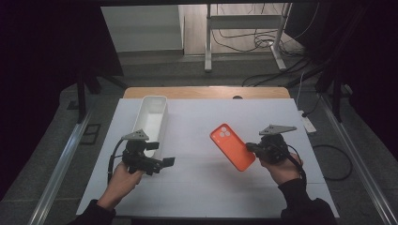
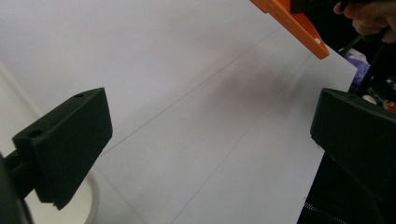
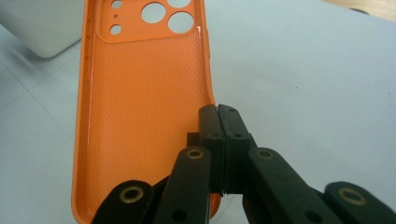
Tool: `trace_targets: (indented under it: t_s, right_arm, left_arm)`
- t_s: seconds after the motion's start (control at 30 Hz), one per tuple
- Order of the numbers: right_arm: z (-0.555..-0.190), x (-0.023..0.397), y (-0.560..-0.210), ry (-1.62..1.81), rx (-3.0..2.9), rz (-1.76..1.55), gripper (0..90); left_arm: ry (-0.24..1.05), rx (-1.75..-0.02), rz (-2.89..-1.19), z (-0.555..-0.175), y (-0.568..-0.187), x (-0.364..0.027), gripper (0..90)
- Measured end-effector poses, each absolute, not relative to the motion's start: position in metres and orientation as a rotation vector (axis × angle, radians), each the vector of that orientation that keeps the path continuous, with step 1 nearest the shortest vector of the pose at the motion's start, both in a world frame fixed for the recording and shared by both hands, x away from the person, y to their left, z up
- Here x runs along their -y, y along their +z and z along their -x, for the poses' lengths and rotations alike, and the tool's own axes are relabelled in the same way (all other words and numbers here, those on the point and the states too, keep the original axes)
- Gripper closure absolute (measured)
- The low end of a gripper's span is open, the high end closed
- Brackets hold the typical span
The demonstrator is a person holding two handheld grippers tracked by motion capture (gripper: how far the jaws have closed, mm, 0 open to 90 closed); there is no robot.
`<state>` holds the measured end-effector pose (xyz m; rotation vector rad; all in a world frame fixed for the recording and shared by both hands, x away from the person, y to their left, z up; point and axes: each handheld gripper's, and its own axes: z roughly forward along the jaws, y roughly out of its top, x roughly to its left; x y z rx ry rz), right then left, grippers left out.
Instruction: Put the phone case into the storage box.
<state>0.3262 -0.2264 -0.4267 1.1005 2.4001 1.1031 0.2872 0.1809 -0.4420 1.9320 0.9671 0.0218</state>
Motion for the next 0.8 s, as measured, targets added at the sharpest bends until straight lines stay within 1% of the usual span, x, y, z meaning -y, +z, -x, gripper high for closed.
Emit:
trace_targets:
  t_s: [0.3,0.8]
  right_arm:
    - [-0.322,0.221,-0.422,1.141,-2.386,-1.077,88.7]
    - [-0.318,0.211,-0.419,1.165,-2.383,-1.044,88.7]
  left_arm:
    - [-0.009,-0.953,-1.949,-0.299,-0.439,-0.16,0.0]
    - [-0.069,-0.946,-1.922,-0.31,-0.437,-0.146,0.0]
